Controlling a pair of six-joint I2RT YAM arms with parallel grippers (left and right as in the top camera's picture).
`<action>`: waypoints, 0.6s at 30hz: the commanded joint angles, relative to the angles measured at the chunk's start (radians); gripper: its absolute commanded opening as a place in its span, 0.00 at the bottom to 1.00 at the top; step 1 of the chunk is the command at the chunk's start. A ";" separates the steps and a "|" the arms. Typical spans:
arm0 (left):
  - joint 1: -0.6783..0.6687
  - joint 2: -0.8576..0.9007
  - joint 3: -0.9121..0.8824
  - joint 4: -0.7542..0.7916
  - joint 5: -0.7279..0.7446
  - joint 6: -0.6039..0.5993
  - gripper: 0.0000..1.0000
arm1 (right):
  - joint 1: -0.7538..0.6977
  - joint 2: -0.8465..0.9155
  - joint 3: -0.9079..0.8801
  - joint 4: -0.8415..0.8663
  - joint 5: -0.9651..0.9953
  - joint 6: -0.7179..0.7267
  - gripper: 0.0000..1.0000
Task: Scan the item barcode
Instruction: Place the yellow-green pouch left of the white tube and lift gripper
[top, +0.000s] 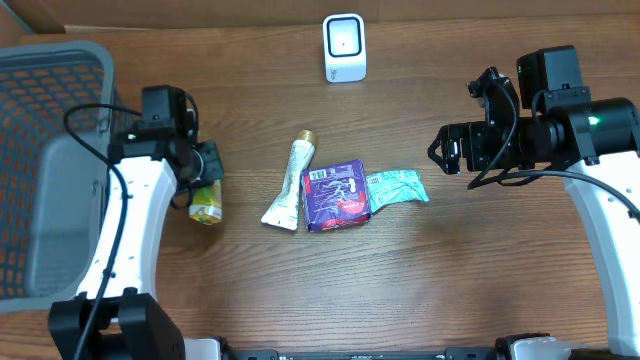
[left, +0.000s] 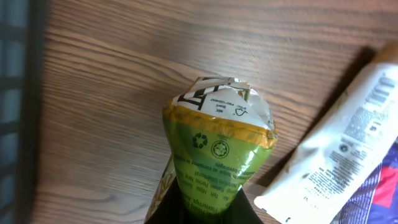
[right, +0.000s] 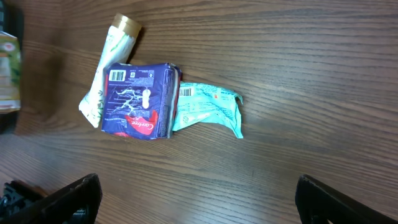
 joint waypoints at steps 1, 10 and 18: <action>-0.031 -0.002 -0.021 0.026 0.059 -0.016 0.04 | 0.006 0.000 -0.003 0.006 0.002 0.000 1.00; -0.141 0.007 -0.036 0.028 0.062 -0.003 0.04 | 0.006 0.000 -0.003 0.009 0.001 0.000 1.00; -0.182 0.051 -0.036 0.021 0.048 0.055 0.04 | 0.006 0.000 -0.003 -0.002 0.002 0.000 1.00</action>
